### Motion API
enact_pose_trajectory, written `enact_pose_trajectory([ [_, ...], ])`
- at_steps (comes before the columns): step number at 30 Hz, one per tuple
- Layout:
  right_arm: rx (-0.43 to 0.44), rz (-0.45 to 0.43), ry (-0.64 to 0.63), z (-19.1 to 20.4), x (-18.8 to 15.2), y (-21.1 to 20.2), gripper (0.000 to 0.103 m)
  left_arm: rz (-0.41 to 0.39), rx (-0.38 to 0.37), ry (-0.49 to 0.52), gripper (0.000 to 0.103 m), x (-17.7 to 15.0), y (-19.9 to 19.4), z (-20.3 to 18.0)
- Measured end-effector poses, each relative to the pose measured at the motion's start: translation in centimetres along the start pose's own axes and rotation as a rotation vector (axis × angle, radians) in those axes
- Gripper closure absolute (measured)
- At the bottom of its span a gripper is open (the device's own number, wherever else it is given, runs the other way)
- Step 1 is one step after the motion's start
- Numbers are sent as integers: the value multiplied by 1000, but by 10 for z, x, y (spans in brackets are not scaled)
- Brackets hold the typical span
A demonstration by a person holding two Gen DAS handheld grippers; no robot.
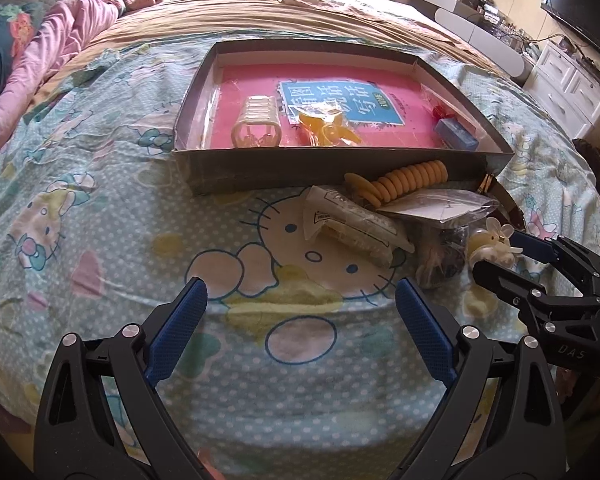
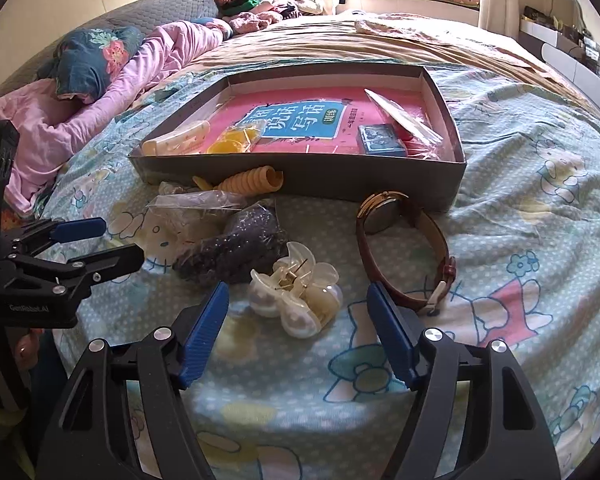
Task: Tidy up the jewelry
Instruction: 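Reach the left gripper to the wrapped white item while the right reaches the white flower claws, then grasp the wrapped white item with the left gripper while the right grasps the flower claws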
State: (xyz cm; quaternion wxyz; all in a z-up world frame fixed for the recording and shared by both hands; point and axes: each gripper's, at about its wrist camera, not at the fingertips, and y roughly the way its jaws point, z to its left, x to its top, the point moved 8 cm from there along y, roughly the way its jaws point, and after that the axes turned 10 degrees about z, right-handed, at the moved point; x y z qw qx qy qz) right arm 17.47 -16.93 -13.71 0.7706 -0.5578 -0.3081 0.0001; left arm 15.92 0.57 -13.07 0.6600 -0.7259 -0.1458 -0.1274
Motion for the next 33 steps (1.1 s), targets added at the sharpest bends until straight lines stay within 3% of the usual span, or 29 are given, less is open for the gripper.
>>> enact_pose_trajectory([
  [7, 15, 1, -4, -3, 3, 6, 56, 11, -1, 17, 15, 9, 8, -4],
  [23, 54, -29, 35, -14, 2, -20, 56, -6, -27, 71, 18, 30, 24, -22],
  [25, 64, -35, 34, -12, 4, -24, 56, -12, -35, 69, 22, 32, 25, -22],
  [27, 68, -41, 29, -10, 4, -28, 56, -16, -57, 68, 42, 32, 24, -25],
  [33, 77, -61, 18, -6, 5, -40, 56, -19, -67, 78, 54, 30, 20, -29],
])
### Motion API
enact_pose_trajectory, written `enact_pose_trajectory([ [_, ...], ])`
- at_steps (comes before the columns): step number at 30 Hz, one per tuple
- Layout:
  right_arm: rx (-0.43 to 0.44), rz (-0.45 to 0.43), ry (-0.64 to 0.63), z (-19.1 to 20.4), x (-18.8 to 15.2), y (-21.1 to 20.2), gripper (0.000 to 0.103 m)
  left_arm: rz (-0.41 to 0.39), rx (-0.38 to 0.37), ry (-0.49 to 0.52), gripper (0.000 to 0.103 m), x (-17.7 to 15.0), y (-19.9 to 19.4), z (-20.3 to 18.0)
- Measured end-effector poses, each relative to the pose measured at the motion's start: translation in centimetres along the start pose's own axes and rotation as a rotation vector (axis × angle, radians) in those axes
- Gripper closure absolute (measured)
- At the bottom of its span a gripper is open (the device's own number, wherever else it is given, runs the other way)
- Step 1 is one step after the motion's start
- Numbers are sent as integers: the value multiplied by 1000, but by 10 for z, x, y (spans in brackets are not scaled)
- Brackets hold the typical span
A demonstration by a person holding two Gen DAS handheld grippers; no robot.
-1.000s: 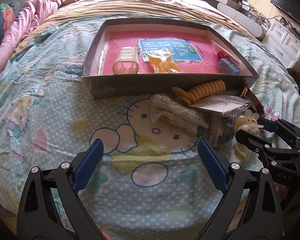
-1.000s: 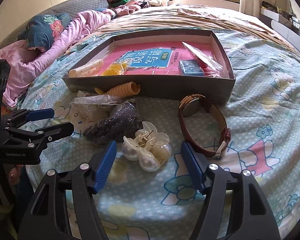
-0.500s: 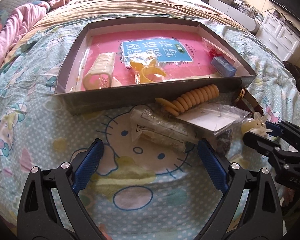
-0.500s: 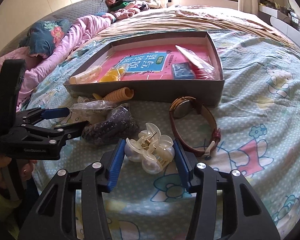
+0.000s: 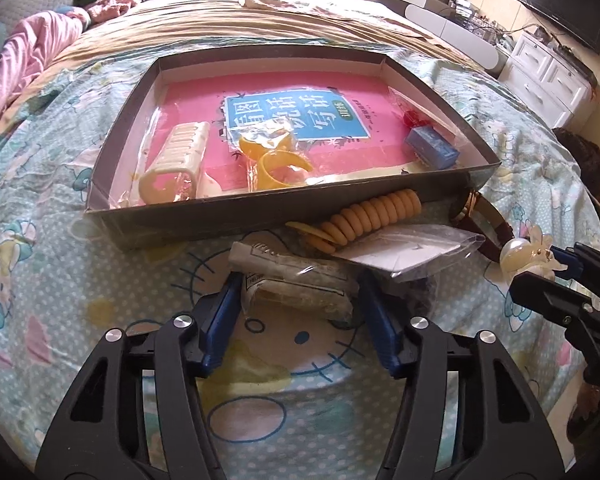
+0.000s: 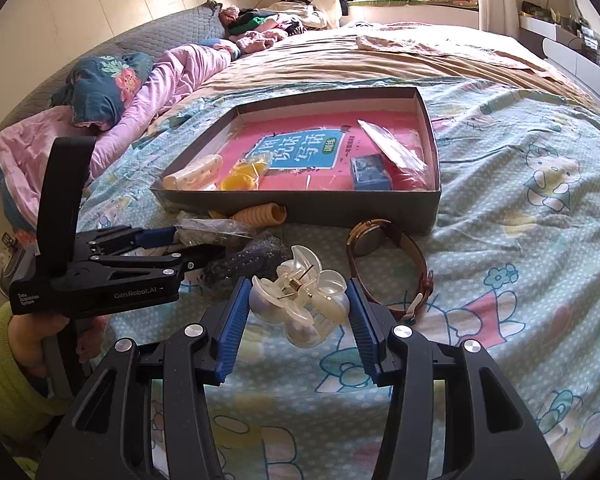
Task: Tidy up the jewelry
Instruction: 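Grasp the wrapped white item with the left gripper while the right grasps the flower claws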
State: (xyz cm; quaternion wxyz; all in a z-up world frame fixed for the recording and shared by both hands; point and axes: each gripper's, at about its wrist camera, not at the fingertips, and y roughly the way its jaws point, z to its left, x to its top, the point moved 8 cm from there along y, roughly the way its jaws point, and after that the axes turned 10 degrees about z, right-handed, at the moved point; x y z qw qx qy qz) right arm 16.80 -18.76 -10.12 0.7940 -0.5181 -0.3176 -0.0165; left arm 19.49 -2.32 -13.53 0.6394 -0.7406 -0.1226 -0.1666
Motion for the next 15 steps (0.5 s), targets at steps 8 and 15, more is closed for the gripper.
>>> enact_pose_trajectory([
  [8, 2, -19, -10, 6, 7, -10, 56, -39, 0, -39, 55, -6, -25, 11],
  [15, 9, -31, -24, 13, 18, -12, 56, -86, 13, -88, 55, -5, -52, 29],
])
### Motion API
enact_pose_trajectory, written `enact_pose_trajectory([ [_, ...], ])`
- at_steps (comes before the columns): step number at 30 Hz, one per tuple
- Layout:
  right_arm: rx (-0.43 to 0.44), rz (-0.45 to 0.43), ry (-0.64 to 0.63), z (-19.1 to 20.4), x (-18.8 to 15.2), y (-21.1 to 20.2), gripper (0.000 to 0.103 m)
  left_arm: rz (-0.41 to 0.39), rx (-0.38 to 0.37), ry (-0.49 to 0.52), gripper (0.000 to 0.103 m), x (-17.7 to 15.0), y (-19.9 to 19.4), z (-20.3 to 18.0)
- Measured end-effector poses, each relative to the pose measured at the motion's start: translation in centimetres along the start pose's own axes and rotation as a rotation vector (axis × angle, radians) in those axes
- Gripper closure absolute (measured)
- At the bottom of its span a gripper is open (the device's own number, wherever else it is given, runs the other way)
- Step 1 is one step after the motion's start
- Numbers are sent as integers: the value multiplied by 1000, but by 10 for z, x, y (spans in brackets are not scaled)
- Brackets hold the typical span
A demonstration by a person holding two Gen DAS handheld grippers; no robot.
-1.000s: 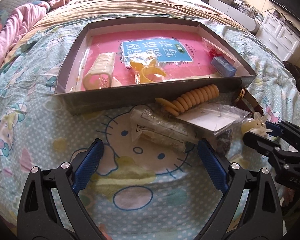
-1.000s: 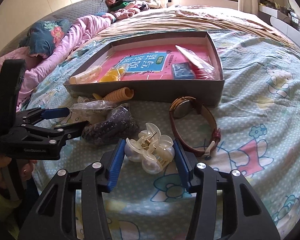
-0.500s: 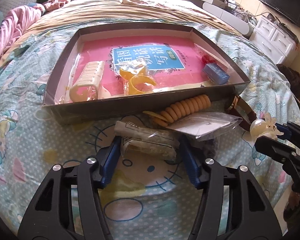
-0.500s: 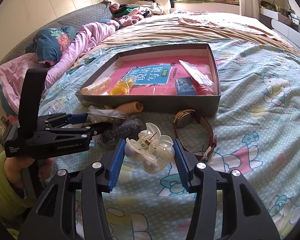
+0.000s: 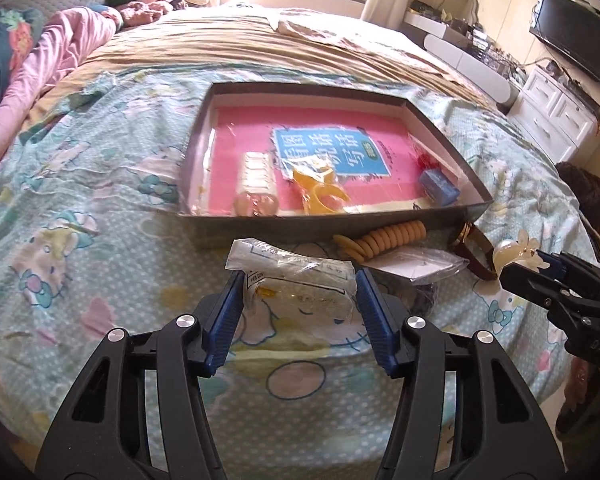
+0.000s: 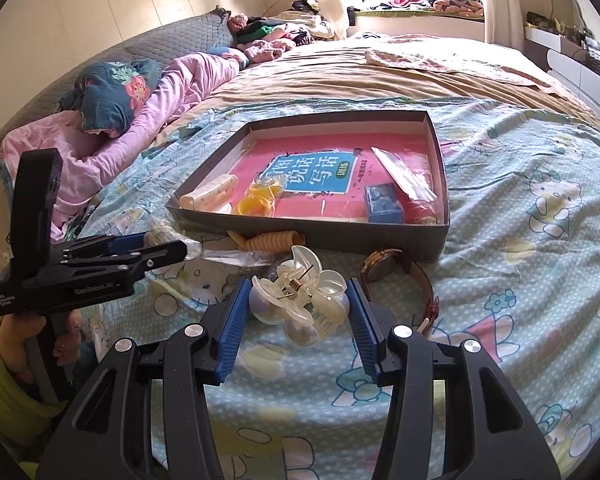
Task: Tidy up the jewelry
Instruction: 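Grasp the wrapped white item with the left gripper while the right grasps the flower claws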
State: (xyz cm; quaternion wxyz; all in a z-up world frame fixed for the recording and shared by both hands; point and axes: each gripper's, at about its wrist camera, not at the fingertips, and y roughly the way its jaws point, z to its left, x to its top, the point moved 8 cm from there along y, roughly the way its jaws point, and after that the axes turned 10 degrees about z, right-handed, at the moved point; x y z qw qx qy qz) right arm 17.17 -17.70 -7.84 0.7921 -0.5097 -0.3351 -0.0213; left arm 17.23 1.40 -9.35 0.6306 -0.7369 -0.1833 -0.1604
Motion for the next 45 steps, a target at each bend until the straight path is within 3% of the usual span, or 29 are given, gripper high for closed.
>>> enact_pose_trajectory([
  [19, -11, -59, -31, 6, 40, -11, 56, -90, 25, -37, 55, 35, -40, 20],
  [36, -52, -90, -36, -7, 77, 0, 56, -91, 56, -36, 55, 73, -26, 32],
  [45, -78, -61, -34, -14, 82, 22, 56, -80, 44, -34, 55, 93, -10, 32],
])
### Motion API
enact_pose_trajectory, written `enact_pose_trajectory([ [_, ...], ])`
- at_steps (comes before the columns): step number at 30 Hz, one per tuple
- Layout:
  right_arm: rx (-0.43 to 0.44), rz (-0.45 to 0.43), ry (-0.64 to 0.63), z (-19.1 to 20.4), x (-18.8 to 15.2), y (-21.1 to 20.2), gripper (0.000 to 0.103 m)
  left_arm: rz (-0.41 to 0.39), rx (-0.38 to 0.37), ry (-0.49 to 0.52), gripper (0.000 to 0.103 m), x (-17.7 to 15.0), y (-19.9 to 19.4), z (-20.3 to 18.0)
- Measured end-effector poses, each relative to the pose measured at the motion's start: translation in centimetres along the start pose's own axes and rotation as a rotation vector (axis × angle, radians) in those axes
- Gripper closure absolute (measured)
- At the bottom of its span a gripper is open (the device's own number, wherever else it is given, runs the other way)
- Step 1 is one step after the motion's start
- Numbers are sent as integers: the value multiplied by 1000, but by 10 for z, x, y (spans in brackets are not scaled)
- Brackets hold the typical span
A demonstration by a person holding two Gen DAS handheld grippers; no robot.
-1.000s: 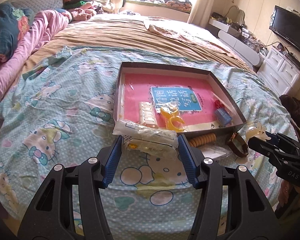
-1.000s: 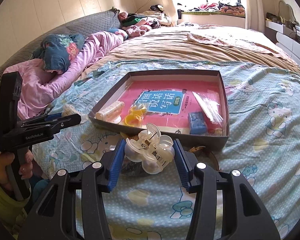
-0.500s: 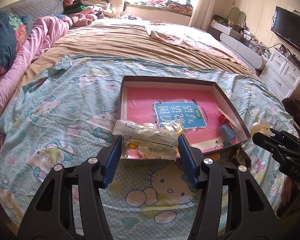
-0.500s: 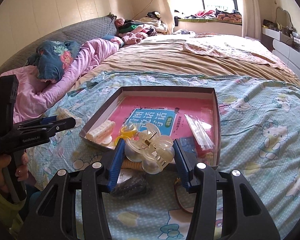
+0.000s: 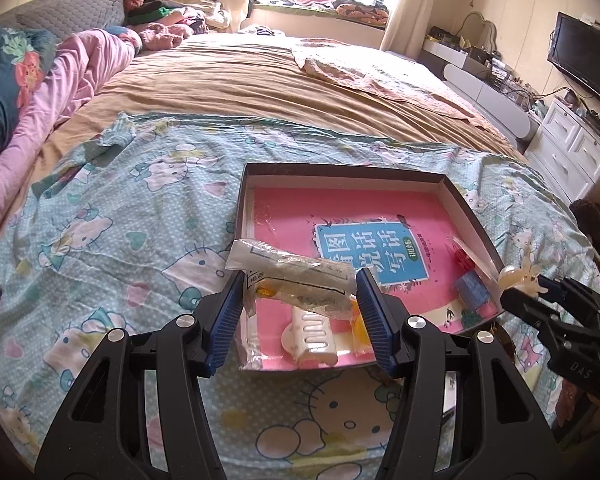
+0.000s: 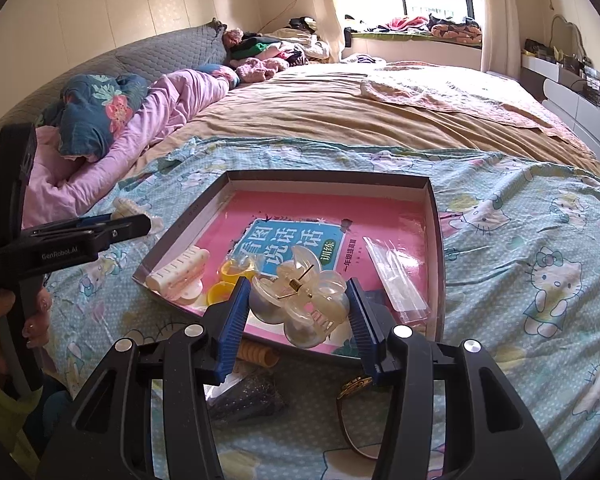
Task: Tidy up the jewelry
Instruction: 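Grasp the wrapped white item with the left gripper while the right grasps the flower claws, then lower both items into the pink tray and open both grippers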
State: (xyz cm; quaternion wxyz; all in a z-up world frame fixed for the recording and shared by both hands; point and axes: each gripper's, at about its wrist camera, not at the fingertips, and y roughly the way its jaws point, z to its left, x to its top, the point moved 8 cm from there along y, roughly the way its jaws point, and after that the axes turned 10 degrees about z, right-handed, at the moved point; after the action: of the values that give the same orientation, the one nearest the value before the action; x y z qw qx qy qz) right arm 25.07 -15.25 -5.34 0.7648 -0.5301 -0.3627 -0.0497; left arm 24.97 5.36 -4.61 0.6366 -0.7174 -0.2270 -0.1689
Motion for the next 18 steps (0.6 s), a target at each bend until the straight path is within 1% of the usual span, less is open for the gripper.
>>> enact_pose_trajectory([
  [5, -14, 18, -10, 1, -3, 12, 56, 20, -18, 21, 55, 5, 16, -11],
  [12, -23, 36, -2, -3, -7, 24, 56, 80, -65, 32, 54, 4, 41, -25],
  [18, -30, 46, 6, -8, -8, 29, 56, 116, -72, 41, 53, 1, 56, -30],
])
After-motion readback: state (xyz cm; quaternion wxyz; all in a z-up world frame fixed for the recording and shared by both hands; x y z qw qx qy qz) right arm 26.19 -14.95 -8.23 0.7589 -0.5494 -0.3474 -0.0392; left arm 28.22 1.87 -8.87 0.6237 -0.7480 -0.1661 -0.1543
